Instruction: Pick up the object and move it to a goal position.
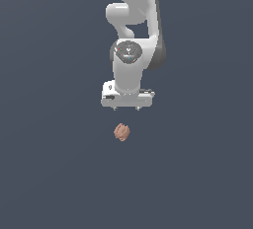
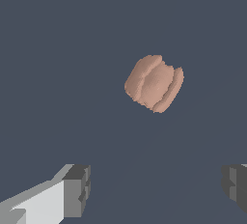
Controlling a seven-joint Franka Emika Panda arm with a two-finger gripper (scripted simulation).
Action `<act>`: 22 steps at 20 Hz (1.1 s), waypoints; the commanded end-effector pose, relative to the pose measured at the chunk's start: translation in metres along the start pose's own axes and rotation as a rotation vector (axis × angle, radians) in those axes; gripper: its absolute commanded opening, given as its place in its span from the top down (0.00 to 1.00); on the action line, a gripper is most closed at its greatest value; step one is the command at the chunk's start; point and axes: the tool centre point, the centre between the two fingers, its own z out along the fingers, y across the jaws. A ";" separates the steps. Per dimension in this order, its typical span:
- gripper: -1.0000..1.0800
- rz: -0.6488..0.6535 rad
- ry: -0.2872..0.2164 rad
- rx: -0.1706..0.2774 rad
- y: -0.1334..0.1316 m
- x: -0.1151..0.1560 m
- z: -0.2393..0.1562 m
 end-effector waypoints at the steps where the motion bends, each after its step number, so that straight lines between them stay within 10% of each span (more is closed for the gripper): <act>1: 0.04 0.000 0.000 0.000 0.000 0.000 0.000; 22: 0.04 -0.086 0.013 -0.013 0.006 0.008 -0.009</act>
